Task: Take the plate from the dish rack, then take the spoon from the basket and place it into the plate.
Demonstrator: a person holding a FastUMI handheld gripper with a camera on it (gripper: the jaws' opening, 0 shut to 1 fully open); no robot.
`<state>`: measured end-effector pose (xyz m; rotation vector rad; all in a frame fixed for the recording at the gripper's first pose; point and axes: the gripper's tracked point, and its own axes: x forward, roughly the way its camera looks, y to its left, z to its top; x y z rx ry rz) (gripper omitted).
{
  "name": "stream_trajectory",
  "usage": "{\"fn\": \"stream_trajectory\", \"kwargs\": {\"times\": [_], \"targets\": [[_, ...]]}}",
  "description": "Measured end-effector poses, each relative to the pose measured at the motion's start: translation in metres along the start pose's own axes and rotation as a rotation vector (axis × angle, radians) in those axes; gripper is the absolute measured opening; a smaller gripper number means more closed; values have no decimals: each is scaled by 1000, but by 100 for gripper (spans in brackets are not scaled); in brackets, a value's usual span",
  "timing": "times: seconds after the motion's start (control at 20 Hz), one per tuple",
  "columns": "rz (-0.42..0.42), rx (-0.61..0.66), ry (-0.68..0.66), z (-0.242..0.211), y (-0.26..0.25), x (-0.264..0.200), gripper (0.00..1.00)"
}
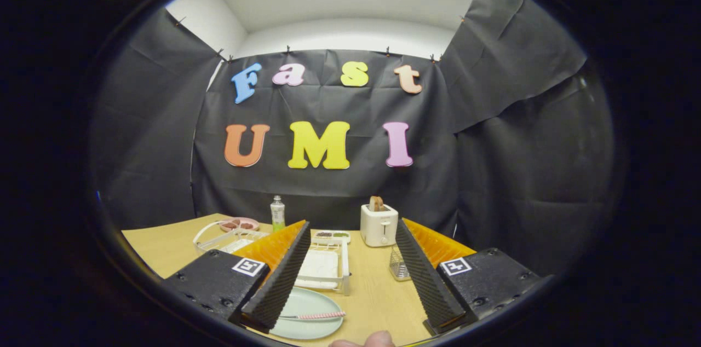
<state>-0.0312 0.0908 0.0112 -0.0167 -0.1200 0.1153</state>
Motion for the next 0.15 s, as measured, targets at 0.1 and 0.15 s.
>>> {"fn": "stream_trajectory", "kwargs": {"times": [0.1, 0.15], "targets": [[-2, -2, 2, -1, -1, 1, 100], [-2, 1, 0, 0, -1, 0, 100]]}}
